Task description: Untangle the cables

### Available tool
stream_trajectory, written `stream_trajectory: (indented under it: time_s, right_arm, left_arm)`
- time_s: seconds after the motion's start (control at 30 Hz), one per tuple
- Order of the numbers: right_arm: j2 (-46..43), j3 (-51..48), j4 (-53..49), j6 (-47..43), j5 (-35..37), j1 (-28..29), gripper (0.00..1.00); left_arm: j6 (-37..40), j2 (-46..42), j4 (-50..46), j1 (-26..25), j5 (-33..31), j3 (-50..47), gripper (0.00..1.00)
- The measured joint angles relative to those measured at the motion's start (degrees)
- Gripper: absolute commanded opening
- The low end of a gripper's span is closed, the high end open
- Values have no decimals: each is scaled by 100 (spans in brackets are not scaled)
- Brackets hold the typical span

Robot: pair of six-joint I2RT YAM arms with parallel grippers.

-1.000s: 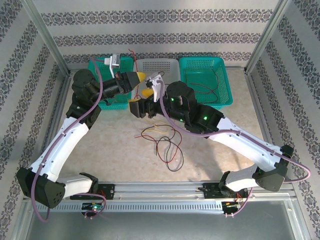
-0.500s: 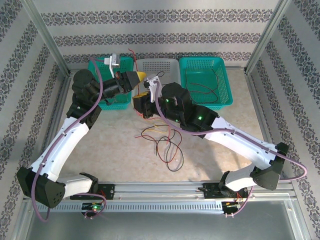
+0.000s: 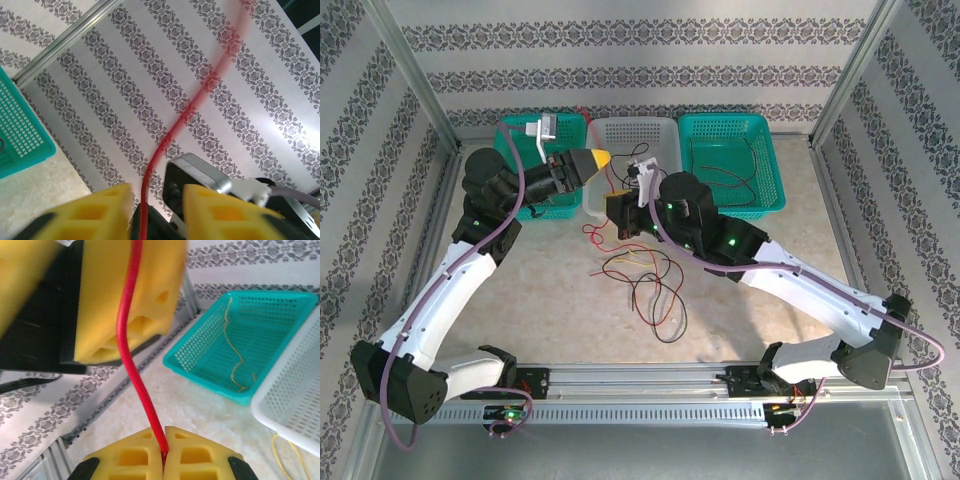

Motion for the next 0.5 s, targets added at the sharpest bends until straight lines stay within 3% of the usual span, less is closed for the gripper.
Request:
stream_trajectory:
  time_s: [0.03,0.07,0.1,0.33,0.5]
  right_arm:
    - [-37,-26,-52,0,42,-28,0]
    - [-79,-44,-109,-2,92,-26,0]
    - [-131,-59,-192,-4,160,-42,0]
    - [-623,105,-975,-68,691,-404,0]
    - [-730,551,-1484,46,562,-1810,0]
  left_arm:
    - [7,-46,35,0,-11,-24,71]
    - [22,-92,59,0,-35,-52,89]
    - [72,-155,66,0,-79,-87,100]
    - [658,-706,-111,0,-396,-487,99]
    - [723,-839,-79,0,-490,-1130,99]
